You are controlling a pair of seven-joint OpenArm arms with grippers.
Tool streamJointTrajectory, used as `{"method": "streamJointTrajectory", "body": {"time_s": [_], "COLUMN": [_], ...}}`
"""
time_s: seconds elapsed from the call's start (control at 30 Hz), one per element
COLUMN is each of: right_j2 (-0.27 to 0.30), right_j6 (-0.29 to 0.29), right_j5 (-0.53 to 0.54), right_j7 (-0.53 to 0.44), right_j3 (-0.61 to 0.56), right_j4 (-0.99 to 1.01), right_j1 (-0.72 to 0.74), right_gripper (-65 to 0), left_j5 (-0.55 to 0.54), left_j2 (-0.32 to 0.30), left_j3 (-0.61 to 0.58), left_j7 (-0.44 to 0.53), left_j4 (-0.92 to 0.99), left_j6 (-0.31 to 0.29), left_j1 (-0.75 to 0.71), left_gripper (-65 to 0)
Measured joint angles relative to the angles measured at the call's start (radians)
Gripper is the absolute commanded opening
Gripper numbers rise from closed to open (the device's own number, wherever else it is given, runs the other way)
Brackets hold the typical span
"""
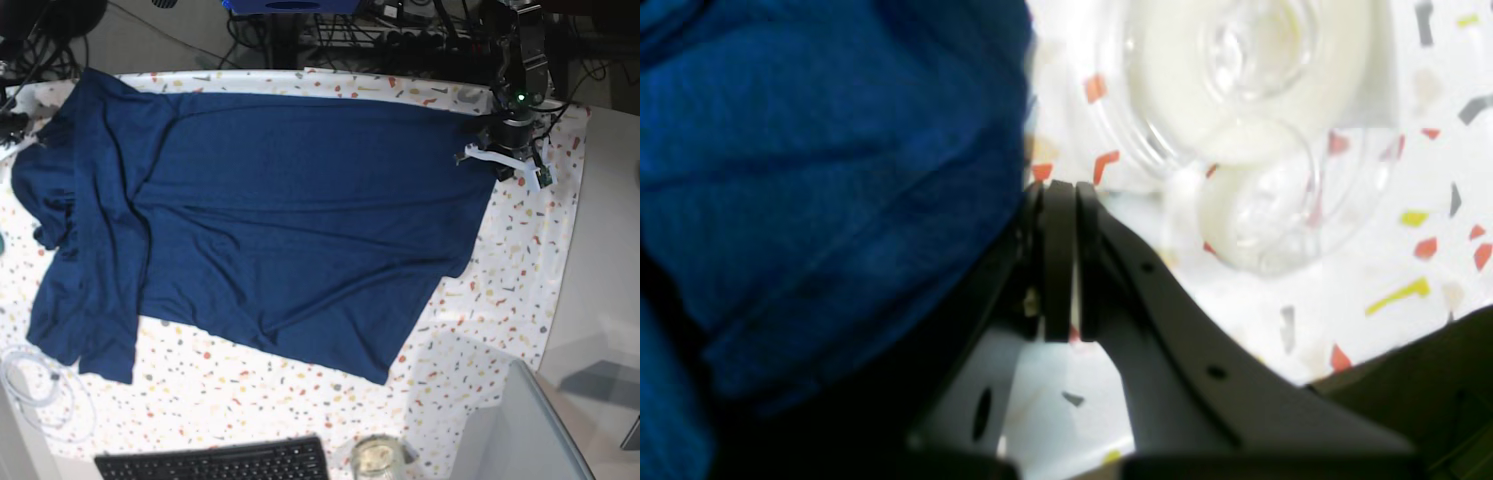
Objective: Layout the t-shirt on the table in an organized manner, then fold the t-shirt properly
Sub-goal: 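Hold the corners and stretch the shirt taut between both grippers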
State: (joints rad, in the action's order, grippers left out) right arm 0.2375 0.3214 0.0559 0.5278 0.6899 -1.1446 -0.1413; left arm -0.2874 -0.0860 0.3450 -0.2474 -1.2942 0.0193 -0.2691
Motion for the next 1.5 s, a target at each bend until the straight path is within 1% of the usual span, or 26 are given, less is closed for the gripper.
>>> {"method": "streamJointTrajectory", "body": {"time_s": [0.1,0.17,0.2,0.27,0.3,0.4,0.53,0.57,0.63,0.7,0.73,0.77,0.8,0.87,0.93,0.97,1.03,1.07,1.1,1.17,1.23,1.3,1.33,1.4,1.47,1.5], "right_j2": [0.003,0.006,0.002,-0.003,-0.008,-0.048,-0.075,-0.079,-0.084,-0.087,-0.088,-0.089,-0.089,-0.090,-0.090,-0.090,-0.098,-0.108,-0.118,-0.138,-0.150,-0.173,-0.184,-0.192,-0.188,-0.184], "right_j6": [0.000,0.000,0.000,0.000,0.000,0.000,0.007,0.007,0.007,0.007,0.007,0.007,0.007,0.007,0.007,0.007,0.007,0.007,0.007,0.007,0.007,0.007,0.024,0.110,0.139,0.161], "right_j5": [0.009,0.007,0.003,0.006,0.008,0.003,0.013,0.011,0.010,0.007,0.008,0.012,0.011,0.011,0.011,0.011,0.012,0.011,0.012,0.012,0.012,0.032,0.064,0.154,0.220,0.241], "right_j7": [-0.005,-0.005,0.000,-0.002,0.003,0.052,0.079,0.080,0.091,0.090,0.093,0.093,0.093,0.087,0.087,0.090,0.084,0.085,0.086,0.087,0.085,0.084,0.086,0.100,0.114,0.141], "right_j3": [-0.003,-0.003,-0.002,0.000,-0.001,0.006,0.002,0.003,0.004,0.004,0.004,0.004,0.004,0.002,0.000,0.000,0.004,0.004,0.004,0.004,0.005,0.046,0.078,0.151,0.214,0.236], "right_j4": [-0.006,-0.022,-0.048,-0.113,-0.145,-0.259,-0.331,-0.335,-0.334,-0.334,-0.333,-0.333,-0.333,-0.333,-0.333,-0.333,-0.334,-0.336,-0.336,-0.336,-0.336,-0.337,-0.338,-0.347,-0.354,-0.354], "right_j1": [0.013,0.009,-0.002,-0.029,-0.041,-0.060,-0.075,-0.081,-0.090,-0.098,-0.101,-0.101,-0.103,-0.106,-0.109,-0.109,-0.108,-0.108,-0.109,-0.109,-0.109,-0.103,-0.102,-0.105,-0.107,-0.106], "right_gripper": [-64.4,-64.4,-64.4,-64.4,-64.4,-64.4,-64.4,-64.4,-64.4,-64.4,-64.4,-64.4,-64.4,-64.4,-64.4,-64.4,-64.4,-64.4,-64.4,-64.4,-64.1,-63.6,-63.5,-63.5,-63.5,-63.3], "left_j5": [0.000,0.000,0.000,0.003,0.003,0.003,-0.014,-0.053,-0.180,-0.323,-0.374,-0.413,-0.425,-0.430,-0.435,-0.438,-0.440,-0.440,-0.438,-0.439,-0.439,-0.431,-0.432,-0.428,-0.428,-0.428], "left_j2": [0.000,0.000,0.001,0.003,0.002,0.000,0.000,-0.003,-0.015,-0.050,-0.066,-0.078,-0.087,-0.088,-0.083,-0.079,-0.078,-0.080,-0.082,-0.080,-0.068,-0.052,-0.049,-0.050,-0.050,-0.050], "left_j3": [-0.003,-0.002,-0.002,-0.002,-0.001,0.001,0.002,0.002,0.001,0.014,0.034,0.051,0.068,0.090,0.093,0.093,0.090,0.088,0.089,0.090,0.085,0.085,0.084,0.086,0.087,0.087], "left_j7": [0.000,-0.017,-0.035,-0.034,-0.034,-0.030,-0.034,-0.031,-0.031,-0.038,-0.034,-0.028,-0.028,-0.026,-0.027,-0.029,-0.030,-0.031,-0.028,-0.027,-0.028,-0.030,-0.033,-0.033,-0.030,-0.028], "left_j4": [-0.001,-0.014,-0.029,-0.074,-0.096,-0.170,-0.261,-0.284,-0.307,-0.312,-0.312,-0.311,-0.308,-0.303,-0.284,-0.271,-0.242,-0.227,-0.212,-0.188,-0.153,-0.119,-0.107,-0.095,-0.085,-0.077], "left_j6": [0.000,0.002,0.004,0.007,0.007,0.007,0.010,0.010,0.007,0.002,0.005,0.015,0.019,0.018,0.006,0.007,0.007,0.003,-0.031,-0.146,-0.230,-0.241,-0.243,-0.242,-0.238,-0.241], "left_j1": [0.000,0.000,-0.004,-0.013,-0.015,-0.030,-0.081,-0.103,-0.139,-0.180,-0.197,-0.211,-0.220,-0.236,-0.241,-0.240,-0.237,-0.237,-0.236,-0.235,-0.216,-0.204,-0.203,-0.208,-0.208,-0.204], "left_gripper": [-65.0,-65.0,-65.0,-65.0,-65.0,-65.0,-65.0,-65.0,-65.0,-65.0,-65.0,-63.8,-56.1,-37.5,-24.0,-18.4,-11.0,-9.4,-9.5,-10.5,-12.5,-14.6,-15.6,-16.8,-17.1,-17.1]}}
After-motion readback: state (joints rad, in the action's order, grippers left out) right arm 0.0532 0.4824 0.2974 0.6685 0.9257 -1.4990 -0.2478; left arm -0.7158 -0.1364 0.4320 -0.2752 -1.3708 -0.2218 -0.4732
